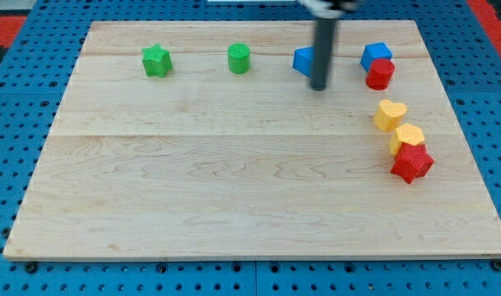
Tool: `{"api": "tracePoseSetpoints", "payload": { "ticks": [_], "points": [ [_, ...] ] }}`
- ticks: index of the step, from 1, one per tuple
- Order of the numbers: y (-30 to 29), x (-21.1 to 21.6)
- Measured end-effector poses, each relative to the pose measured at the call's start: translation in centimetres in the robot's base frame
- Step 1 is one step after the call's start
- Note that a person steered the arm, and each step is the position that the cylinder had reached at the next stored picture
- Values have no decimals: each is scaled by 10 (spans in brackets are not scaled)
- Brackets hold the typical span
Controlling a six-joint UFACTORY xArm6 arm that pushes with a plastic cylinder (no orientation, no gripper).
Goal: Separate red circle and the blue cube a bit
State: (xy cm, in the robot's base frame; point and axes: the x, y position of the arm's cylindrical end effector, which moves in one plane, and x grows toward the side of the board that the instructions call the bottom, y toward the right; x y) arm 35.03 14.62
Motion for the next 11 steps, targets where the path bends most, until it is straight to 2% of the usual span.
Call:
{"api": "tracePoseSetpoints", "payload": {
  "ticks": [2, 3, 5, 11],
  "points": [
    [40, 30],
    [111, 14],
    [199, -37],
    [161, -40]
  ]
}}
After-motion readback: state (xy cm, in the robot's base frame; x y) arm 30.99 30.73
